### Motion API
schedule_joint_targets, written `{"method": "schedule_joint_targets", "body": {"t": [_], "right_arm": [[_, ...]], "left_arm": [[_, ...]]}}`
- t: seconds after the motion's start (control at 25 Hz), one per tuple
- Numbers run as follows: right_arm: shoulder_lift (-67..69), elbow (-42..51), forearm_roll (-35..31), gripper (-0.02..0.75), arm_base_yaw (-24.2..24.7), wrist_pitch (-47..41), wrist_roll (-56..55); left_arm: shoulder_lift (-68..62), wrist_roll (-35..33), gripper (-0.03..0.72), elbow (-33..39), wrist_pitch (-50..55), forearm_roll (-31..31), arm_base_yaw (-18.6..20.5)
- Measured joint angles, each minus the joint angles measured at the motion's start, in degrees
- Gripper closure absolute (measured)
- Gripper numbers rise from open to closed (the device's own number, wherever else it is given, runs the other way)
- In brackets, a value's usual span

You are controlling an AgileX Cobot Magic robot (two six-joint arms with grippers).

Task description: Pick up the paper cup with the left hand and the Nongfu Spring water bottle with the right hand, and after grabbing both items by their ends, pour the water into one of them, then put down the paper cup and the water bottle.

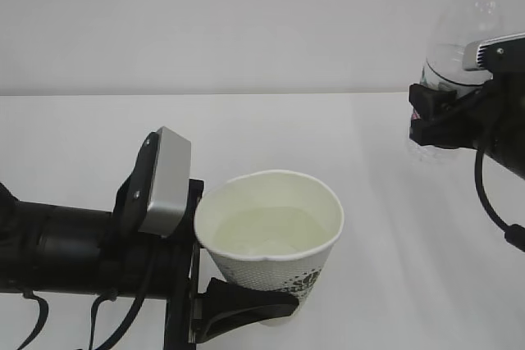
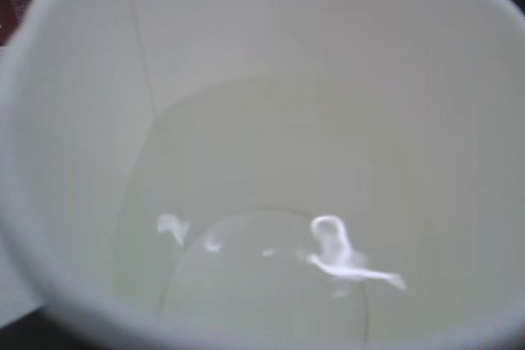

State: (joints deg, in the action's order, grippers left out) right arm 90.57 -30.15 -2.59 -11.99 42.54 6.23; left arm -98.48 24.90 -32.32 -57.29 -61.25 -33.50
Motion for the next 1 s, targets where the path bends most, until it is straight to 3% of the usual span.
{"method": "schedule_joint_targets", "body": {"t": [0.36, 1.0], "right_arm": [[0.0, 0.2, -1.4, 0.308, 4.5, 0.1, 0.0], [14.0, -0.4, -0.8, 0.308, 4.5, 9.2, -0.3]], "left_arm": [[0.0, 0.0, 0.196, 0.0, 0.0, 0.0, 0.0], [0.0, 0.0, 0.196, 0.0, 0.2, 0.0, 0.0]]}}
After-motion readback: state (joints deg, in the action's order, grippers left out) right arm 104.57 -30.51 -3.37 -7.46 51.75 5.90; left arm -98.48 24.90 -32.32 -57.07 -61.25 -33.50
